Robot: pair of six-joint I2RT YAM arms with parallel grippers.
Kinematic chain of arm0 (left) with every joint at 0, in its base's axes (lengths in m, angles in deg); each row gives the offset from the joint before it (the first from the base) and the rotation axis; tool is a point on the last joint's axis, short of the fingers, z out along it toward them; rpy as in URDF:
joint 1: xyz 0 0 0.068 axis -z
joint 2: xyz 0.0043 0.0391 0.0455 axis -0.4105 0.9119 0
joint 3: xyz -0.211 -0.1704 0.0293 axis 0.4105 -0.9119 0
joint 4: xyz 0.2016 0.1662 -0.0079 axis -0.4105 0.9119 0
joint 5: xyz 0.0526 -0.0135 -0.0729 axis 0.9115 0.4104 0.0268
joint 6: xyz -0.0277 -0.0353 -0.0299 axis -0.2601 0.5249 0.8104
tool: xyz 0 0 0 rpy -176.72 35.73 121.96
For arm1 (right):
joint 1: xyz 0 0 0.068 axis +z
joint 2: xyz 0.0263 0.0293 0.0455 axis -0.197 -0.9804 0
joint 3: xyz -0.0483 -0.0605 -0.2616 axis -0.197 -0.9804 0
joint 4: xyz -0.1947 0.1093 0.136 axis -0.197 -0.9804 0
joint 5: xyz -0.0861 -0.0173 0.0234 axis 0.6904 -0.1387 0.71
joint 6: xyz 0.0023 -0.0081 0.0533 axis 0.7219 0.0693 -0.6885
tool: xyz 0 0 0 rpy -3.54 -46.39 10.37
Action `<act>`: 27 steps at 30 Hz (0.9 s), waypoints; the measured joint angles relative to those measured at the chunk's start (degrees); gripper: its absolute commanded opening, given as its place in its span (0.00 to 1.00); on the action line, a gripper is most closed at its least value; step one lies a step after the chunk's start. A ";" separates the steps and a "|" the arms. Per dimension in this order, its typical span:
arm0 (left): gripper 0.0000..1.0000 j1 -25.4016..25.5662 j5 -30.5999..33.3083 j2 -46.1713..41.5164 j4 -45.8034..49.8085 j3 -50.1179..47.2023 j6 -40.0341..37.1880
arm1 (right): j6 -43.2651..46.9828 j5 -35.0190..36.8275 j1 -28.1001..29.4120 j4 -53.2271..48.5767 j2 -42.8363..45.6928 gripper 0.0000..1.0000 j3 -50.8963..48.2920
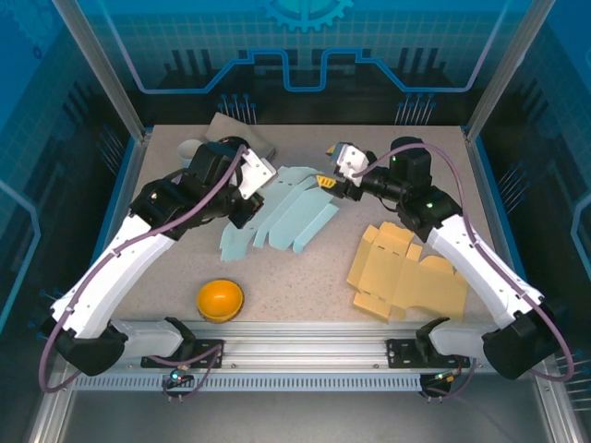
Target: Fold the paper box
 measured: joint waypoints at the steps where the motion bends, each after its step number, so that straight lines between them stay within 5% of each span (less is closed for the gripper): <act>1: 0.00 0.26 -0.04 -0.13 0.00 -0.11 -0.04 | 0.76 -0.76 0.26 -0.39 0.13 0.58 0.00; 15: 0.00 3.50 -2.16 -0.98 -0.68 -1.51 -1.38 | 10.23 -4.22 4.15 -11.54 -4.02 0.53 6.23; 27: 0.00 6.29 -1.44 -1.44 -1.14 -1.90 -3.82 | 14.64 -7.23 4.28 -18.86 -6.47 0.29 8.28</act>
